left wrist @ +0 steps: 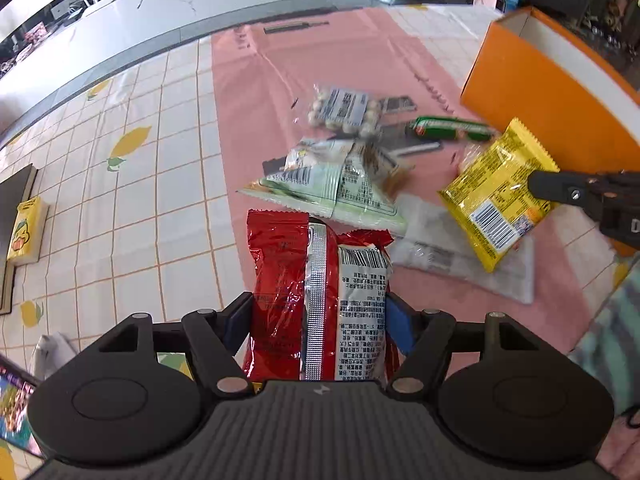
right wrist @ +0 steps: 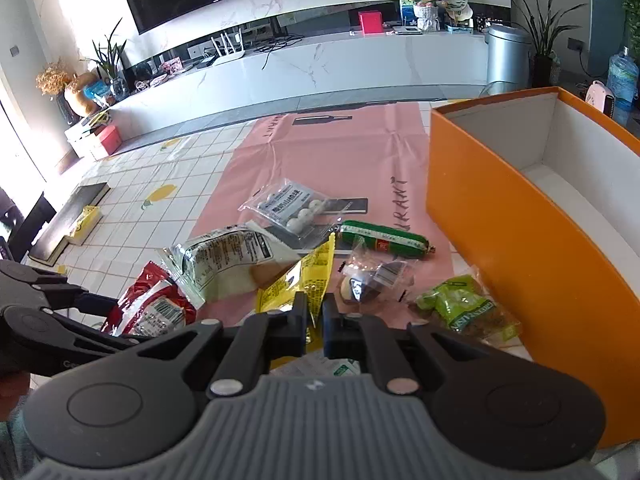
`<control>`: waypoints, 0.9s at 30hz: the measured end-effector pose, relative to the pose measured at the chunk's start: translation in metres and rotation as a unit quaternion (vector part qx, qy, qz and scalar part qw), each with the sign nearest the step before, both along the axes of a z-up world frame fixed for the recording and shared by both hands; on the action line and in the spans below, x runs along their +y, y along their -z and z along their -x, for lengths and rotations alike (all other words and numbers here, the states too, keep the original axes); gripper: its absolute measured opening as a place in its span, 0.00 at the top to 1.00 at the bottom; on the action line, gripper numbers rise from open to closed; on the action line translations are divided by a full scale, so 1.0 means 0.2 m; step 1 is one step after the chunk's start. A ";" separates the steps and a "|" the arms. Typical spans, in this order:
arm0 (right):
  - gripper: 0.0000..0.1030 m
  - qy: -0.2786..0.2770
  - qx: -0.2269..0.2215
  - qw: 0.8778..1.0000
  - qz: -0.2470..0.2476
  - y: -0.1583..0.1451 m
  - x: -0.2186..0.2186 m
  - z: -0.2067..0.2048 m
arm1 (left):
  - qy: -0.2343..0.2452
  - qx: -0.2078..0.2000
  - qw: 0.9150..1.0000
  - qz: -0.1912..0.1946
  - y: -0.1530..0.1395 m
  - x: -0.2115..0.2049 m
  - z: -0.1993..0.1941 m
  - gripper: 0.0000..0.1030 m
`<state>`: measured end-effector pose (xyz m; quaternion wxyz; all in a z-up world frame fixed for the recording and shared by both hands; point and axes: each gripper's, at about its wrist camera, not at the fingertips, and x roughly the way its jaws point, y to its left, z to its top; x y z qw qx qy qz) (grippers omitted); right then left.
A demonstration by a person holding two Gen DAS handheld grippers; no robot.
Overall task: Organize snacks
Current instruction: 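Carry both packets into the box and lower them beside the others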
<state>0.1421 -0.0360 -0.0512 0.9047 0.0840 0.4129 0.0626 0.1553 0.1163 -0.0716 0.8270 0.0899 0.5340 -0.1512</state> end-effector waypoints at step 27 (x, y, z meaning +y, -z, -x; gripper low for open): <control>0.98 0.072 -0.024 0.997 0.017 -0.57 -1.08 0.16 | 0.126 -0.065 0.981 0.135 -0.58 -1.10 -0.08 0.23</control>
